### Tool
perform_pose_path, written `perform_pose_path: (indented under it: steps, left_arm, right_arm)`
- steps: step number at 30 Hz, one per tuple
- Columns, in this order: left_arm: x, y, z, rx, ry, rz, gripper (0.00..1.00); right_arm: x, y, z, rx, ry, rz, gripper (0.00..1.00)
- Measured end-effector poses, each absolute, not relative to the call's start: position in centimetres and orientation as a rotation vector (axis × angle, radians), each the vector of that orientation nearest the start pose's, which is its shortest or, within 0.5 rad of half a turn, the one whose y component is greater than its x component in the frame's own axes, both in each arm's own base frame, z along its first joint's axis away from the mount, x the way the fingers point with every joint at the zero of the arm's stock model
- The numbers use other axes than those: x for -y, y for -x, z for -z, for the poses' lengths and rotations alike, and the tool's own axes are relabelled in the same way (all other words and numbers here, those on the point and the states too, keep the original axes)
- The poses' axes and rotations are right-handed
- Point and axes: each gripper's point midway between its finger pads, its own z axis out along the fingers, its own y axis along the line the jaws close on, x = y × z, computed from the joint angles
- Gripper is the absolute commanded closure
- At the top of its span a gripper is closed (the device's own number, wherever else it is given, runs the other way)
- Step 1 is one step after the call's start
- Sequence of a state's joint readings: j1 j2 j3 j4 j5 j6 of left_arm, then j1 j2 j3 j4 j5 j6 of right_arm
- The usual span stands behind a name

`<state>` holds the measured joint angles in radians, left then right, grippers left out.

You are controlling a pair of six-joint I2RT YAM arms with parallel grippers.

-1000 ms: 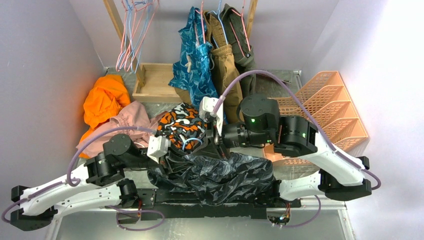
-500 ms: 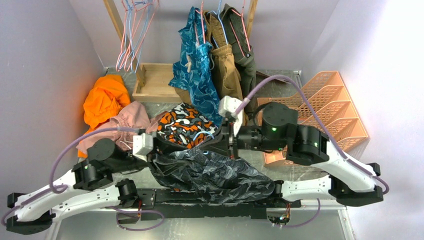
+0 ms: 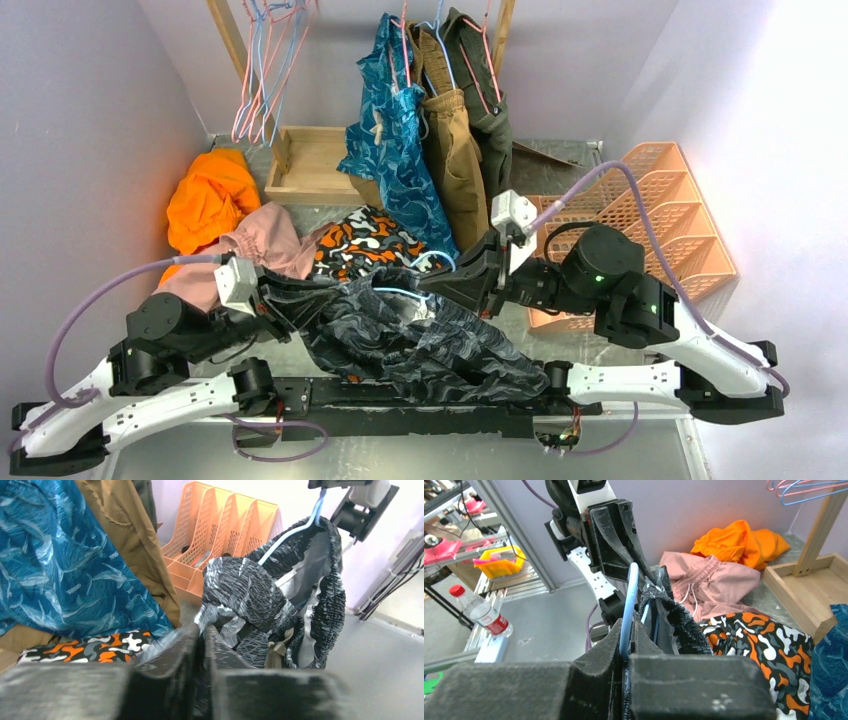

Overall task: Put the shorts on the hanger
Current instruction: Hang the shorts on the hanger.

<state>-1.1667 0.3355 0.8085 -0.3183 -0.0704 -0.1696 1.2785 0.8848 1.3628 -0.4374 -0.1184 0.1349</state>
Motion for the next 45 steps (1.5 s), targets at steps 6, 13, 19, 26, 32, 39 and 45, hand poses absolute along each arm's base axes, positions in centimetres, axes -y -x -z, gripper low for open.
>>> perform_pose_path:
  steps: [6, 13, 19, 26, 32, 39, 45]
  left_arm:
    - [17.6, -9.5, -39.1, -1.320, -0.582, 1.011, 0.26]
    - [14.2, -7.1, -48.8, -1.071, -0.557, 1.066, 0.22]
    - [15.1, -4.7, -55.6, -0.892, -0.679, 1.112, 0.22]
    - [24.8, -5.1, -50.6, -1.029, -1.045, 1.133, 0.21]
    - [29.6, -5.6, -45.6, -1.159, -1.268, 1.130, 0.21]
    - [30.2, -4.4, -45.6, -1.119, -1.376, 1.167, 0.23]
    - [31.3, -4.1, -43.8, -1.157, -1.454, 1.187, 0.30]
  right_arm:
    - [-27.4, -6.0, -46.9, -1.279, 0.903, -1.216, 1.00]
    - [-26.1, -5.6, -49.4, -1.201, 0.865, -1.240, 1.00]
    - [-25.9, -5.0, -51.1, -1.149, 0.878, -1.259, 1.00]
    - [-26.7, -4.1, -49.3, -1.162, 0.948, -1.288, 1.00]
    - [-27.1, -3.6, -48.3, -1.174, 0.991, -1.305, 1.00]
    - [-27.1, -3.5, -48.2, -1.174, 1.001, -1.308, 1.00]
    - [-27.5, -3.6, -47.5, -1.194, 1.018, -1.295, 1.00]
